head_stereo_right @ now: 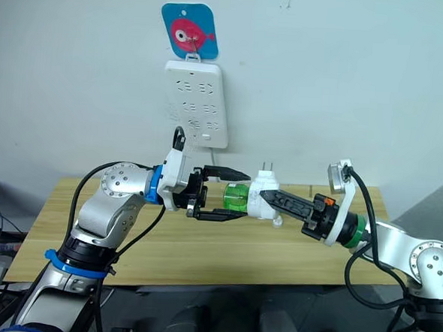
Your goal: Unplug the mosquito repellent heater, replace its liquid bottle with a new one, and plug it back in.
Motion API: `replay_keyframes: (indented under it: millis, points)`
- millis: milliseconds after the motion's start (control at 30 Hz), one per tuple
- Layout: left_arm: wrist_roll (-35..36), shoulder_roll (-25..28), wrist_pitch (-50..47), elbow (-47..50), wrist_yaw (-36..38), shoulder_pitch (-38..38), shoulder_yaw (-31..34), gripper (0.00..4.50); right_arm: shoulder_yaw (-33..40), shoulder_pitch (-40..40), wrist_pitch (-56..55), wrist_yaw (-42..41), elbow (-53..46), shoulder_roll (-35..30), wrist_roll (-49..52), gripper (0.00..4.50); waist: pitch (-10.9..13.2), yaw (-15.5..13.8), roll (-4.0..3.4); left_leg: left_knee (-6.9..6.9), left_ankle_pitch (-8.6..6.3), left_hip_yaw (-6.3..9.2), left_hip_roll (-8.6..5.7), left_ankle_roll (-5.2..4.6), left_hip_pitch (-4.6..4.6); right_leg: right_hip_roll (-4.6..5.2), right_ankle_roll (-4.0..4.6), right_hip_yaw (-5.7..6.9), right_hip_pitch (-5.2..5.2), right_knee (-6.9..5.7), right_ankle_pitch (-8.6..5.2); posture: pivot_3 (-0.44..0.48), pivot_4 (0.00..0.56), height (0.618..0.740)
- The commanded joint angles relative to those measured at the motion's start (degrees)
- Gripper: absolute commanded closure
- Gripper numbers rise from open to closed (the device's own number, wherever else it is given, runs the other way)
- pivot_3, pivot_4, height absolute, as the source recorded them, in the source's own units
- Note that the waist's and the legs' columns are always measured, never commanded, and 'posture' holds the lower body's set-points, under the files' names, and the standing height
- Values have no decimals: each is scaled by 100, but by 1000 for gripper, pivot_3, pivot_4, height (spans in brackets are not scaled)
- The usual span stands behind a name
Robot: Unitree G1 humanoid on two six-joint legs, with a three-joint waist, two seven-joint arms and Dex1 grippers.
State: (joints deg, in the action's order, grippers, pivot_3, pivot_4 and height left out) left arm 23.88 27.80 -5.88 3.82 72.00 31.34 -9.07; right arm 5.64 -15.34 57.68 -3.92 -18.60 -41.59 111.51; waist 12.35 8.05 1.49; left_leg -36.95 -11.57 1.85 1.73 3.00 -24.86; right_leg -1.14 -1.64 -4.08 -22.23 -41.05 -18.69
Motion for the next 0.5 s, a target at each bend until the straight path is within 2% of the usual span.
replay_keyframes:
  millis: [33, 167, 267, 333, 500]
  points:
    - [81, 3, 150, 89, -1, 5, 148, 954, 111, 15, 76, -127, -57, -65, 149, 1535, -1, 0, 0, 0, 0, 0, 0, 0, 0, 0, 0, 0, 0, 0, 0, -193, 149, 723]
    - [4, 15, 284, 28, 60, -46, 89, 954, 118, 15, 83, -145, -60, -62, 149, 1535, -1, 1, 0, 0, 0, 0, -1, 0, 0, 0, 0, 0, 0, 0, 0, -195, 149, 723]
    - [73, -36, 259, 33, 51, -64, 105, 1548, 118, 17, 90, -158, -64, -66, 149, 1535, -2, 2, 0, 0, 0, 0, -1, 0, 0, 0, 0, 0, 0, 0, 0, -195, 149, 723]
    - [84, -40, 260, 32, 66, -70, 107, 2132, 117, 20, 93, -160, -71, -70, 149, 1535, -2, 2, 0, 0, 0, 0, -1, 0, 0, 0, 0, 0, 0, 0, 0, -194, 149, 723]
    - [7, 19, 320, -18, 150, -94, 65, 2225, 109, 9, 77, -142, -102, -108, 149, 1535, -2, 2, -1, 0, 0, 0, -1, 0, 0, 0, 0, 0, 0, 0, 0, -194, 151, 723]
